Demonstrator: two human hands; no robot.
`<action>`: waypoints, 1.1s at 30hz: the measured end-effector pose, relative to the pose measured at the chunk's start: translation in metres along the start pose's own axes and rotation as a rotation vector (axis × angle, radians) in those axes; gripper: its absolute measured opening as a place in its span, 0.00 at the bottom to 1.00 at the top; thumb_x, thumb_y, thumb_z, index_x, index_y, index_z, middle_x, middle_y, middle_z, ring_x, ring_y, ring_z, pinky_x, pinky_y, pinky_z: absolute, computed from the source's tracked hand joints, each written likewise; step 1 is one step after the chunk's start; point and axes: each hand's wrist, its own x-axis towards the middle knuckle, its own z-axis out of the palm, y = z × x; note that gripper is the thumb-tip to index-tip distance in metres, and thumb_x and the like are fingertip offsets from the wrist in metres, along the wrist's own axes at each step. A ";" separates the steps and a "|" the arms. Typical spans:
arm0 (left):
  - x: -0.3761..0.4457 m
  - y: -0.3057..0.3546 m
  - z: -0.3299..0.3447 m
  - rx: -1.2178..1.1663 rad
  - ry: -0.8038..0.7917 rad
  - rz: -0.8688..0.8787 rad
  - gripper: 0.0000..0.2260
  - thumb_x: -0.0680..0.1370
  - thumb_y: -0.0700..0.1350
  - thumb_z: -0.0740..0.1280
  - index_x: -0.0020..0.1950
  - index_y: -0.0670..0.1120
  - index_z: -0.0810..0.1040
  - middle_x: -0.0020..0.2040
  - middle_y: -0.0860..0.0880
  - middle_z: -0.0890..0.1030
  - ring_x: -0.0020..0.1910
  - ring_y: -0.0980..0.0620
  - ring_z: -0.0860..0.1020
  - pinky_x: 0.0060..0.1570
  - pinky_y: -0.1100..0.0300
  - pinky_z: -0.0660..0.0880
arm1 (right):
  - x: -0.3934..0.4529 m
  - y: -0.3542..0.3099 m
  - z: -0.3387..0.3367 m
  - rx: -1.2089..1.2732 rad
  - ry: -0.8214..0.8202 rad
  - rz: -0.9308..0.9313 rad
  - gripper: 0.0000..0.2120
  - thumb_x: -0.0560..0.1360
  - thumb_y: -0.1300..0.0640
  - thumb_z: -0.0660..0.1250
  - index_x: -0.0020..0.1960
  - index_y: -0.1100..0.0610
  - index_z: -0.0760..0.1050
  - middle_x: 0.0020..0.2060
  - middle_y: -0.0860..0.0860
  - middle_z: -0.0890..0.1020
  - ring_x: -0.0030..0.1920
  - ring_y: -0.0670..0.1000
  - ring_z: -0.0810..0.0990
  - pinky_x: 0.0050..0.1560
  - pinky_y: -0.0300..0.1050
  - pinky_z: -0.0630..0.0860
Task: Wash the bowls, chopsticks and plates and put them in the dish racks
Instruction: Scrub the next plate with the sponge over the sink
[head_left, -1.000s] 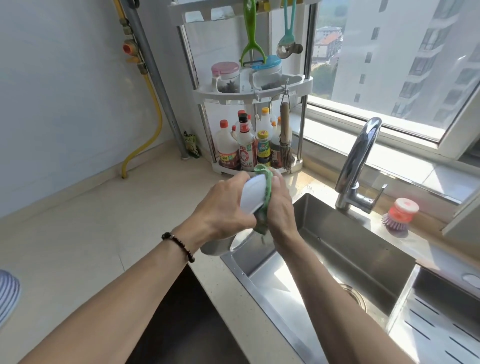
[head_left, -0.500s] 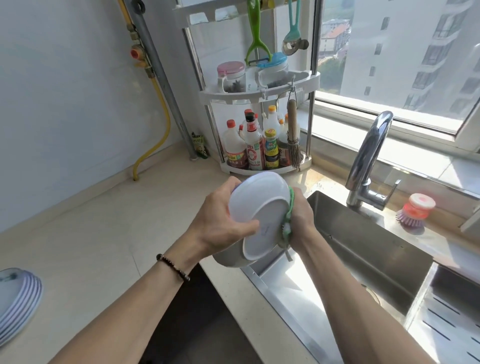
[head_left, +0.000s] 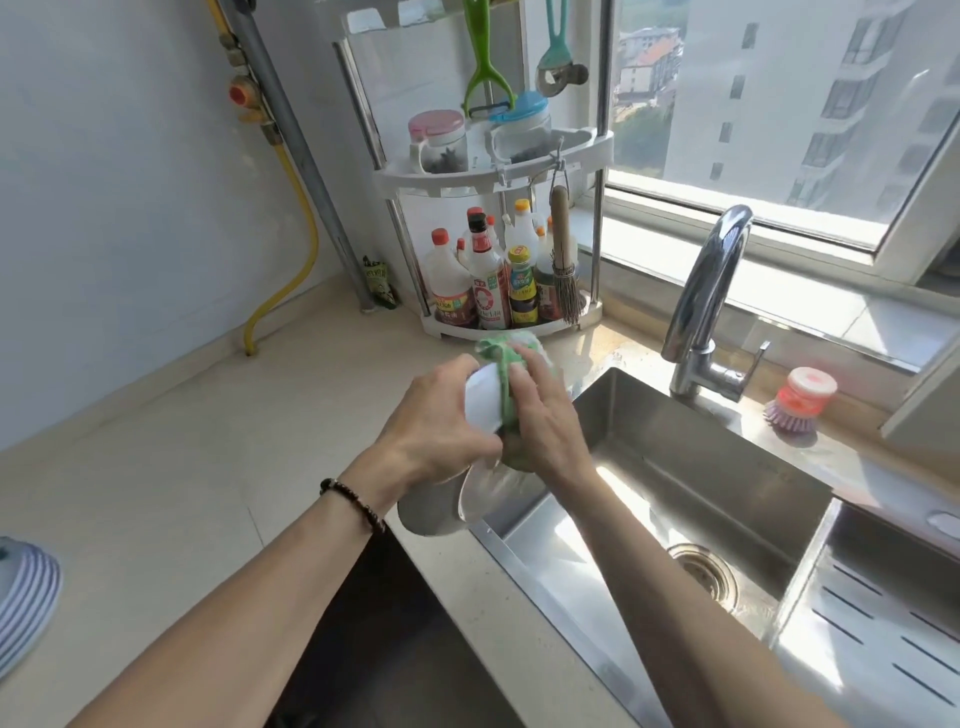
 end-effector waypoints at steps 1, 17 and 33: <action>-0.001 0.001 0.000 0.009 0.001 0.009 0.20 0.64 0.42 0.78 0.50 0.50 0.73 0.44 0.53 0.78 0.41 0.52 0.77 0.35 0.62 0.71 | 0.007 0.000 -0.003 0.043 0.040 0.080 0.19 0.81 0.41 0.52 0.59 0.46 0.78 0.56 0.50 0.77 0.60 0.54 0.76 0.66 0.55 0.72; -0.011 0.013 -0.009 0.010 0.057 0.077 0.20 0.65 0.42 0.79 0.50 0.49 0.73 0.45 0.52 0.77 0.44 0.49 0.78 0.35 0.61 0.73 | -0.001 0.004 0.002 0.159 0.083 0.138 0.20 0.82 0.39 0.51 0.61 0.46 0.75 0.53 0.55 0.78 0.48 0.52 0.79 0.46 0.47 0.78; -0.005 0.017 -0.022 -0.151 -0.123 -0.038 0.20 0.63 0.36 0.78 0.47 0.52 0.76 0.42 0.52 0.80 0.39 0.54 0.79 0.38 0.61 0.77 | 0.021 -0.030 -0.024 -0.157 -0.131 -0.060 0.19 0.83 0.45 0.59 0.48 0.61 0.77 0.41 0.49 0.77 0.44 0.49 0.76 0.46 0.48 0.71</action>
